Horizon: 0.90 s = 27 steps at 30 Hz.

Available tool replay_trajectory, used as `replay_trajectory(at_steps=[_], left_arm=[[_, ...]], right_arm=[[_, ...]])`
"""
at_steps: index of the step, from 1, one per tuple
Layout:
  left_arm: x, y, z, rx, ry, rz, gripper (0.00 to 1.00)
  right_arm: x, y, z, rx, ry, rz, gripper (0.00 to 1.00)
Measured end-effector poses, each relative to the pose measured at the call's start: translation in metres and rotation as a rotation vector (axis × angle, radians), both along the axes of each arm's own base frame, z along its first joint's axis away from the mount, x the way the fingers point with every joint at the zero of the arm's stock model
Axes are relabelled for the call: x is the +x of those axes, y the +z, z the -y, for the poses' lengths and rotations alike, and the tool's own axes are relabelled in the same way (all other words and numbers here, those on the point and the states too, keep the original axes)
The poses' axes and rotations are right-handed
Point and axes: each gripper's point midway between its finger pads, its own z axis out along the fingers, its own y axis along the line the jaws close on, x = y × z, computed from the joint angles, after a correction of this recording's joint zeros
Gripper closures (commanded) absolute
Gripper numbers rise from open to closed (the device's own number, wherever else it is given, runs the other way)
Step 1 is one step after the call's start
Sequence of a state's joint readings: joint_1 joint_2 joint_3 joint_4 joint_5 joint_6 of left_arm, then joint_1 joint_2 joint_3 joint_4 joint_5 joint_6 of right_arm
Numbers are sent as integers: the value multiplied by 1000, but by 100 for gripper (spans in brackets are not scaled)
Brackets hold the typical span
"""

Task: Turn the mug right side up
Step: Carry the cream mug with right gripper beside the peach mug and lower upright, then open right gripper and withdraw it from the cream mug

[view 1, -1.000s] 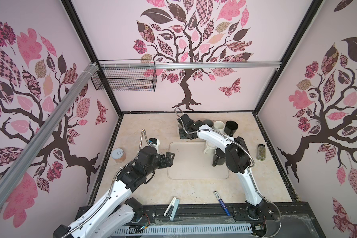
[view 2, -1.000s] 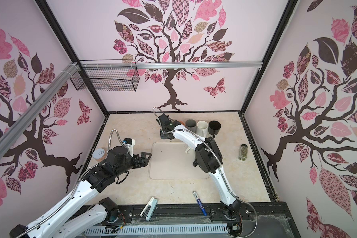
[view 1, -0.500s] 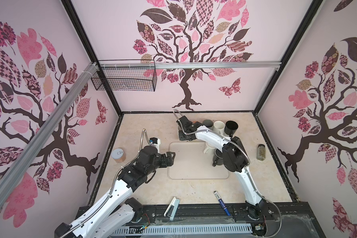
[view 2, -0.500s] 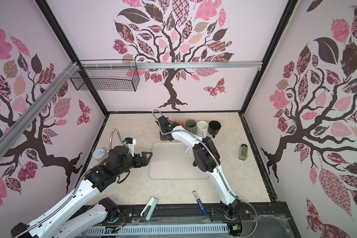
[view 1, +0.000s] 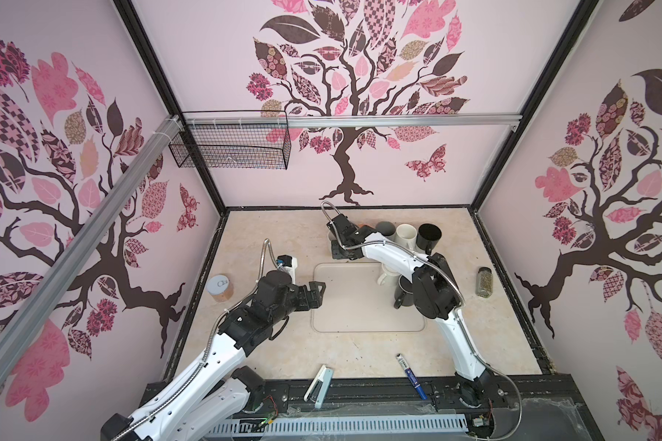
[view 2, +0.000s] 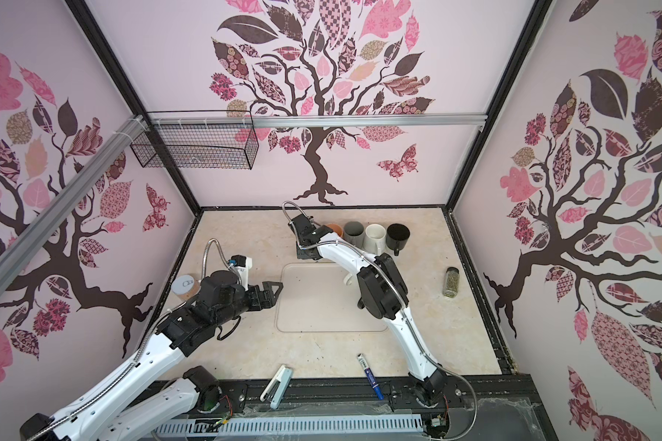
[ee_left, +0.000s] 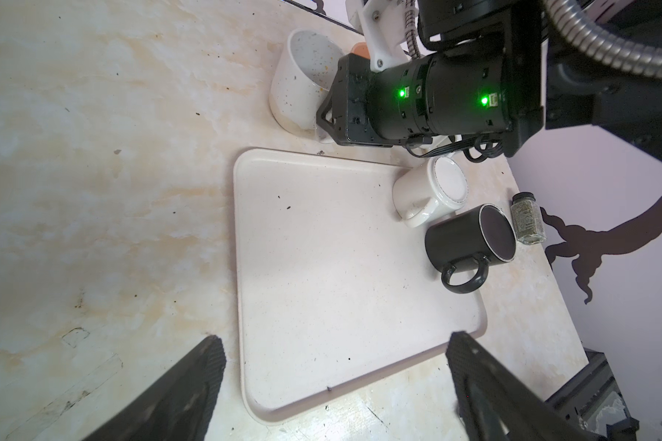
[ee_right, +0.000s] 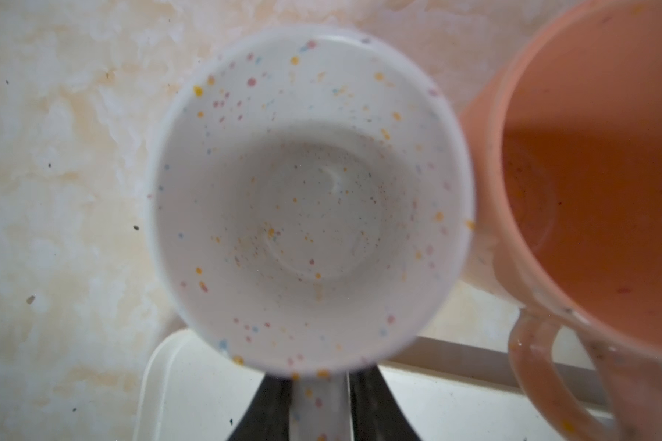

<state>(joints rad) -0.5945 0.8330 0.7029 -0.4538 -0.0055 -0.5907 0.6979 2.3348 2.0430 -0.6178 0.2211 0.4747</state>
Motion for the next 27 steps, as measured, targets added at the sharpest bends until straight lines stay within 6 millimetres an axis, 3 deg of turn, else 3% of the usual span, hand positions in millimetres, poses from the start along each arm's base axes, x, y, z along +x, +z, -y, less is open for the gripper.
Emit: replay_trajectory(at_steps=[8, 15, 18, 22, 27], left_arm=[[-2, 4, 0, -12, -7, 10, 5], [-3, 6, 1, -18, -9, 14, 4], [-4, 7, 1, -21, -9, 17, 4], [-5, 9, -1, -30, 2, 28, 4], [-6, 0, 3, -63, -10, 38, 4]], right_arm=[[3, 1, -5, 38, -17, 15, 63], [-8, -18, -3, 7, -21, -12, 58], [-12, -15, 1, -21, -19, 5, 55], [-21, 15, 9, -16, -6, 50, 51], [-41, 87, 18, 76, 33, 174, 45]])
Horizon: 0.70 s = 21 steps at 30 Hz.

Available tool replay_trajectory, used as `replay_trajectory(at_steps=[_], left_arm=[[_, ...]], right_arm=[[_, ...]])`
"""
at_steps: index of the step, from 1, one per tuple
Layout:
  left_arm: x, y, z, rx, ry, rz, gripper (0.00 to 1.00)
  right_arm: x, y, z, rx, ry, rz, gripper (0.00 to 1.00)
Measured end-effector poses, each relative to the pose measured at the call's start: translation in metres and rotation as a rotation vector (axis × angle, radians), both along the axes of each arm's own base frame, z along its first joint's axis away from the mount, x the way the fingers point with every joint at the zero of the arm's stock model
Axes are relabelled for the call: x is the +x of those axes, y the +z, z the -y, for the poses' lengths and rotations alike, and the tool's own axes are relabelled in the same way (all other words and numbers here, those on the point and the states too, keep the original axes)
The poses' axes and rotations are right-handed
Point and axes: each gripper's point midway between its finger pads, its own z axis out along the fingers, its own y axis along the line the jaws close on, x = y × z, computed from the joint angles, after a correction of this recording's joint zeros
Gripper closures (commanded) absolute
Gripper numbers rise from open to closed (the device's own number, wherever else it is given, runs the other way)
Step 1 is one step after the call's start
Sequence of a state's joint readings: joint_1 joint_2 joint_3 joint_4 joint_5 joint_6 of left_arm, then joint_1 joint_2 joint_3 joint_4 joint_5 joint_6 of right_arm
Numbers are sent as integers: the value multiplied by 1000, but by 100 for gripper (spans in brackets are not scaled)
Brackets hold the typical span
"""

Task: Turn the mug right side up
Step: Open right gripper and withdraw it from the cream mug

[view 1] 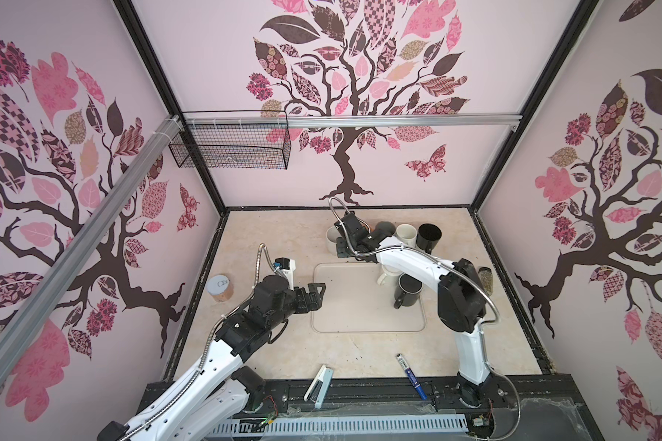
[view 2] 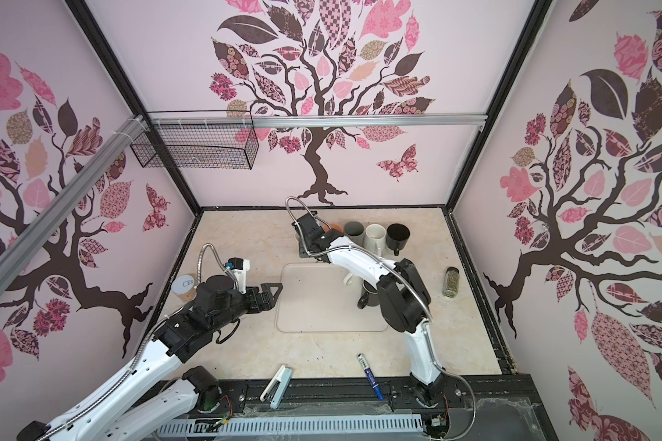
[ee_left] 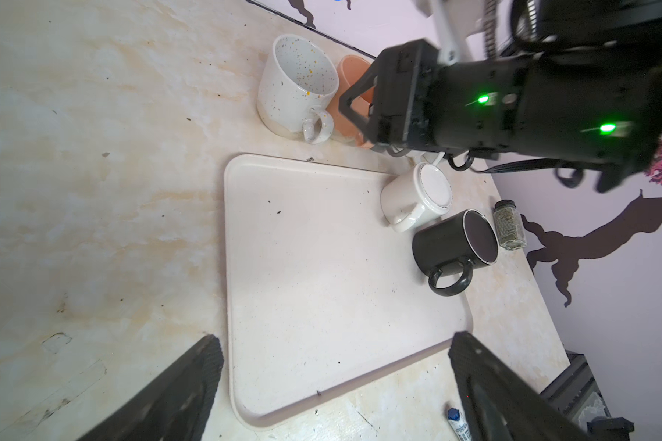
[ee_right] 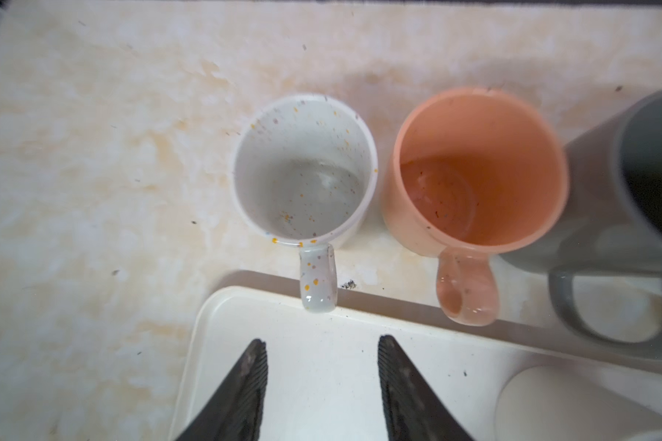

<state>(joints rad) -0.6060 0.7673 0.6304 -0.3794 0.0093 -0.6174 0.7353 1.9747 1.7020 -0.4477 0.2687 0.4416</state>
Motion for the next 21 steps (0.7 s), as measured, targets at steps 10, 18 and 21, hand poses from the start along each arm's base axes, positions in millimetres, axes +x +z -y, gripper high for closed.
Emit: replay_trajectory(at_steps=[10, 18, 21], left_arm=[[-6, -33, 4, -128, -6, 48, 4], [2, -36, 25, -114, -52, -41, 4], [-3, -50, 50, -78, -134, -82, 6]], right_arm=[[-87, 26, 71, 89, 42, 105, 45], [-147, 23, 123, 139, 41, 132, 43], [-160, 33, 139, 169, 22, 169, 42]])
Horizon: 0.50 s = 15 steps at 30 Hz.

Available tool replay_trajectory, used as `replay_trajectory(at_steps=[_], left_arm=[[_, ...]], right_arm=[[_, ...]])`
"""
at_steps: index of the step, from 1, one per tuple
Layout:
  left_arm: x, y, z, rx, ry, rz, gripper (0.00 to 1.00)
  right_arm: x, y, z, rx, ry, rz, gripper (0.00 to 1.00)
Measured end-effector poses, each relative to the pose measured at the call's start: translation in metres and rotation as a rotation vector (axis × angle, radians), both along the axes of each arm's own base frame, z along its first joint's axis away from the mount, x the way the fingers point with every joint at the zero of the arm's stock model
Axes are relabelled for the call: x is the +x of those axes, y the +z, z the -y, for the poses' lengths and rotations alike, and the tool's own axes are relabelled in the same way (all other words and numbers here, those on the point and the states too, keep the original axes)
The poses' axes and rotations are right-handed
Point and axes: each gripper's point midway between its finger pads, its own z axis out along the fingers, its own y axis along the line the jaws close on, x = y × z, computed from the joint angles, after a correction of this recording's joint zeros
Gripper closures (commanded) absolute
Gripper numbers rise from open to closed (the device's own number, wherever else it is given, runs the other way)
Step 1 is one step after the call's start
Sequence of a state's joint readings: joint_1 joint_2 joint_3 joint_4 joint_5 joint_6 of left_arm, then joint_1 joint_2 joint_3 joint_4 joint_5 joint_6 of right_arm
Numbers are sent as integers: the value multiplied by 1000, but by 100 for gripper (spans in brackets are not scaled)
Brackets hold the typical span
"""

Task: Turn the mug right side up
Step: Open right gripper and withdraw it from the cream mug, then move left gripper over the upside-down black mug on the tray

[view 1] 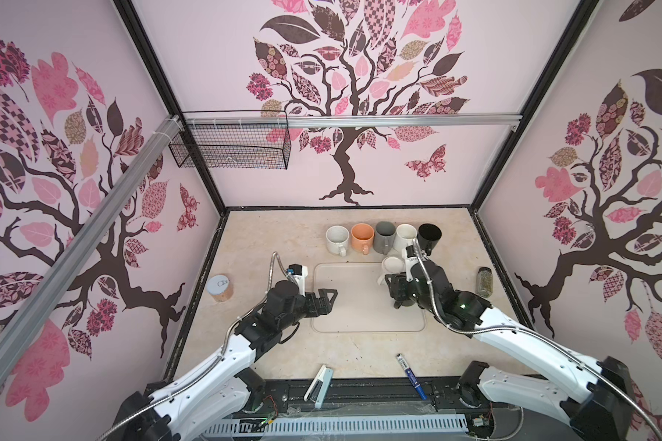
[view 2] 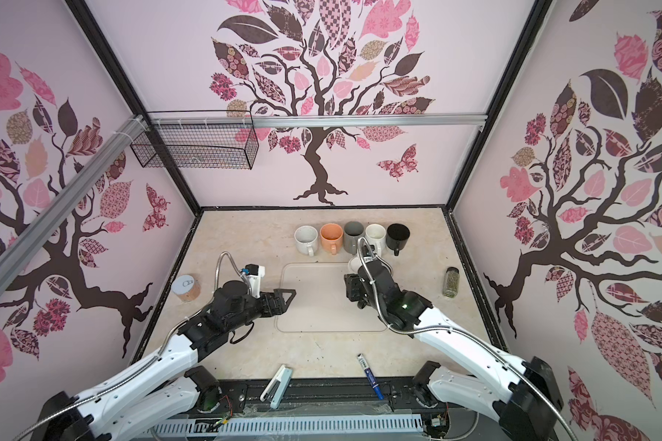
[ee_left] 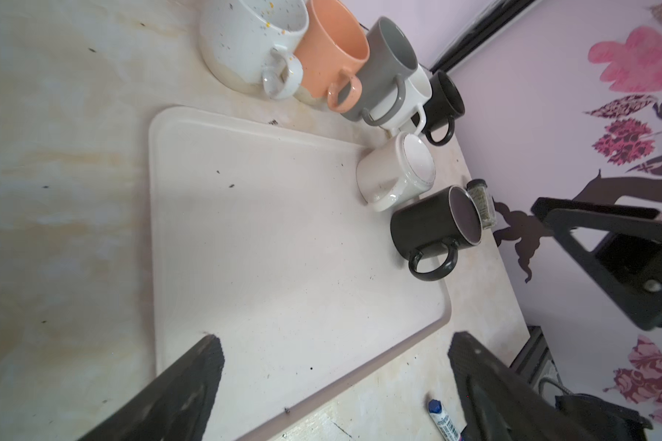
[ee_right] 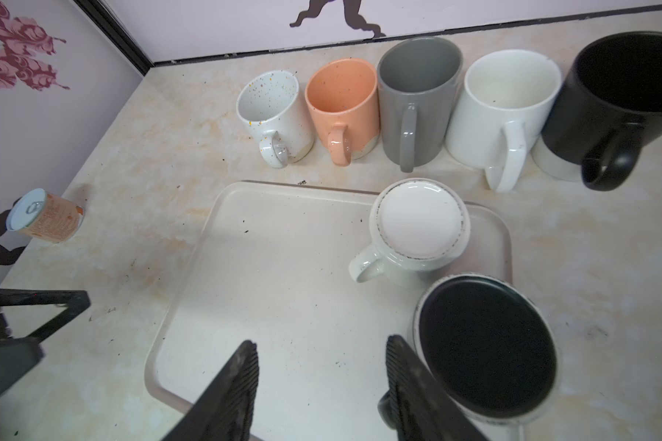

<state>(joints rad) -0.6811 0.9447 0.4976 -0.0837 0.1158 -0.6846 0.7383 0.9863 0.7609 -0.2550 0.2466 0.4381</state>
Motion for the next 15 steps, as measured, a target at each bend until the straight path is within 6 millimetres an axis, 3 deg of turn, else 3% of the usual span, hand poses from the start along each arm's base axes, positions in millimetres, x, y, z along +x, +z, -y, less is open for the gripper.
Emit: replay_trajectory(at_steps=[4, 7, 10, 15], left_arm=[[-19, -24, 31, 84, -120, -37, 8], [-28, -30, 52, 173, -186, -25, 9], [-31, -21, 71, 233, -233, 20, 10], [-32, -4, 93, 252, -278, 85, 11]], right_arm=[[-6, -2, 11, -12, -20, 2, 42], [-12, -21, 18, -64, -31, -44, 42], [-18, -38, 28, -106, -52, -92, 42], [-23, -51, 47, -107, -136, -103, 43]])
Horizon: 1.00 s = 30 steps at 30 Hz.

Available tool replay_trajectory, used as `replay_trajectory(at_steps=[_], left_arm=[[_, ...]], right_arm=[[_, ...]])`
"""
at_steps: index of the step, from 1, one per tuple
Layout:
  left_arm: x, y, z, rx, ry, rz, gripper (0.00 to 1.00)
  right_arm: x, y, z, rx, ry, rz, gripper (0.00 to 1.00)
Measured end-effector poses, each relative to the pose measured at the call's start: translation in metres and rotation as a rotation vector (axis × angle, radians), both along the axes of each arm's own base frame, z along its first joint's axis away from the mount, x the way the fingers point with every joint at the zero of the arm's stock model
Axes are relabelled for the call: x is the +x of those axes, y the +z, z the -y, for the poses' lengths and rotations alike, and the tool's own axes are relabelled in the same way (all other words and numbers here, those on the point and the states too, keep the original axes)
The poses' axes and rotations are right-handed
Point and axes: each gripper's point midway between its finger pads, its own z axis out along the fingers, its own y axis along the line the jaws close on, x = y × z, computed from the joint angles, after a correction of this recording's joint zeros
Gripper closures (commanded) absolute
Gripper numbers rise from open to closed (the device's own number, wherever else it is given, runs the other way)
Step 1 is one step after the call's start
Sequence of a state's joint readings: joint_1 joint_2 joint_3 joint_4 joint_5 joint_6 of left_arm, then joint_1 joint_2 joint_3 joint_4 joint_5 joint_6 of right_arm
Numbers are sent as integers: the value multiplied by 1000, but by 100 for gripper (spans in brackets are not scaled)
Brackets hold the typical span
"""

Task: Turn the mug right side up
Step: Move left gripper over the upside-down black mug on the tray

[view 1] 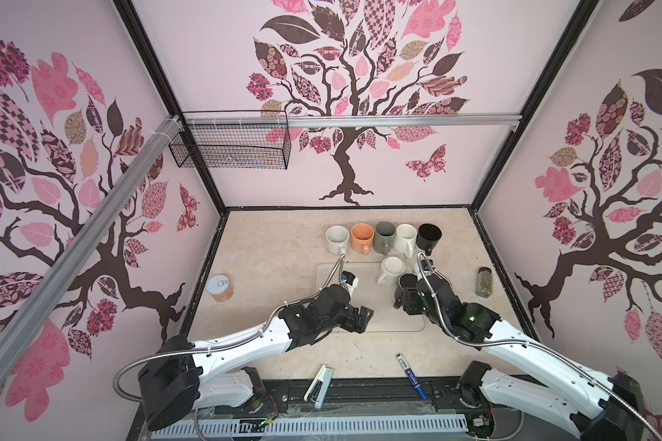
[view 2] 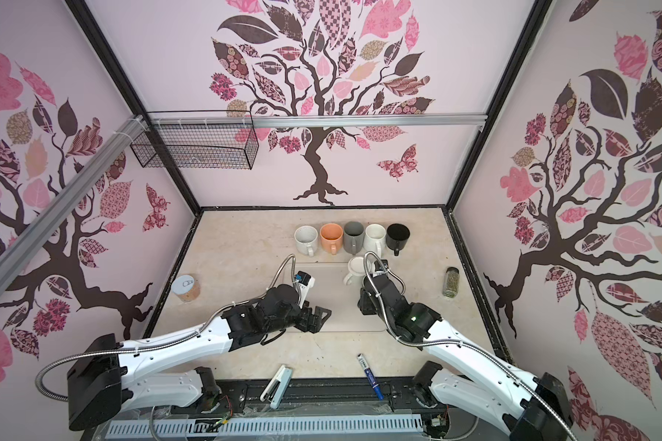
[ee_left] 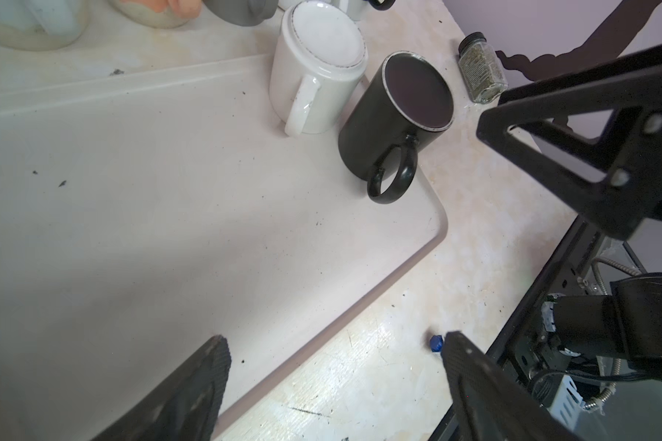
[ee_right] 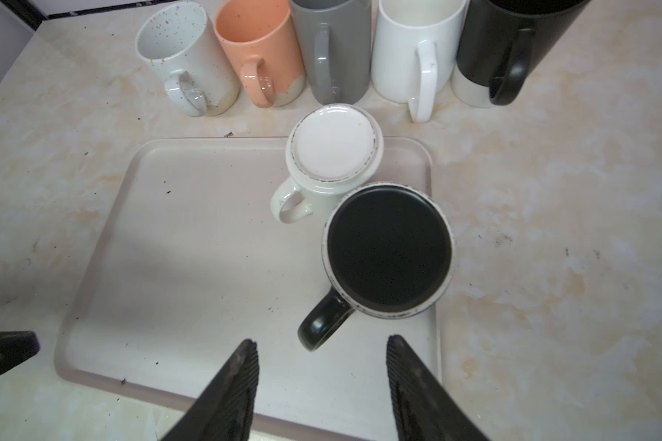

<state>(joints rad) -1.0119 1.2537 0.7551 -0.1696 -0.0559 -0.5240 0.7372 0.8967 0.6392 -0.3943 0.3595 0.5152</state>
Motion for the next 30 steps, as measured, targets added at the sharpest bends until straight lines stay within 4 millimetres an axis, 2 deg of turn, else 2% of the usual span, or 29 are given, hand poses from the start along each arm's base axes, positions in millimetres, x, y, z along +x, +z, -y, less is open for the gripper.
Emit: replay_trajectory(at_steps=[5, 8, 11, 14, 18, 22, 30], left_arm=[[-9, -2, 21, 39, -62, 14, 13], [-15, -1, 35, 48, -104, 20, 15], [-12, 0, 47, 48, -123, 28, 17], [-7, 1, 57, 58, -136, 43, 20], [6, 3, 82, 81, -171, 77, 30], [19, 7, 104, 88, -194, 102, 34], [44, -5, 117, 143, -181, 79, 34]], right_arm=[[-4, -4, 22, 51, -94, 11, 46], [-4, -8, 42, 101, -170, 19, 48], [-4, -9, 58, 140, -230, 26, 48], [-4, -10, 59, 162, -239, 24, 47], [-7, -12, 60, 198, -250, 36, 47], [-6, -9, 68, 231, -287, 58, 47], [-8, -10, 79, 258, -324, 75, 46]])
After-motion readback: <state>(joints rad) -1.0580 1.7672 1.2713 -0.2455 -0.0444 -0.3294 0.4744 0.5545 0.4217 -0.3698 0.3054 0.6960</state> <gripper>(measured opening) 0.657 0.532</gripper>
